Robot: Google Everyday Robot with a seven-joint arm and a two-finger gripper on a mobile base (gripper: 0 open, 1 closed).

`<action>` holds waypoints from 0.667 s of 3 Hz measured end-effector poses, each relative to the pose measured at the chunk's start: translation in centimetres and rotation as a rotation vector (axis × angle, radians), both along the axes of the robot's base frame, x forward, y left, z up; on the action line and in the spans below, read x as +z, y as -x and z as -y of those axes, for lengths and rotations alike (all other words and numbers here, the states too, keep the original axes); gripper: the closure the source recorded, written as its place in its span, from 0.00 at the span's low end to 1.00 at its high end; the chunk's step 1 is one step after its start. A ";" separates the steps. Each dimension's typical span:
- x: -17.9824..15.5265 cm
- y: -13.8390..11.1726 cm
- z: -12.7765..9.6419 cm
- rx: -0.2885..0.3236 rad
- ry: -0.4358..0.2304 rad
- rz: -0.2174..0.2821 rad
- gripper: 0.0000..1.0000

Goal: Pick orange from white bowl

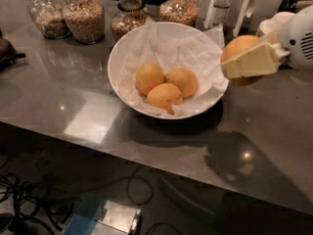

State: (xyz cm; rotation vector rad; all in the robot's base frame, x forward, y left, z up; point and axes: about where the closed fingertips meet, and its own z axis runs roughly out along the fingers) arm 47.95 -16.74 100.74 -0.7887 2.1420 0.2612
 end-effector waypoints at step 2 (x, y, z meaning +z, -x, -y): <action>7.3 6.1 -1.7 0.388 -0.160 0.089 1.00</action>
Offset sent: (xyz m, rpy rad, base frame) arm -0.1817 0.0583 0.1452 0.2692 -0.2879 1.1213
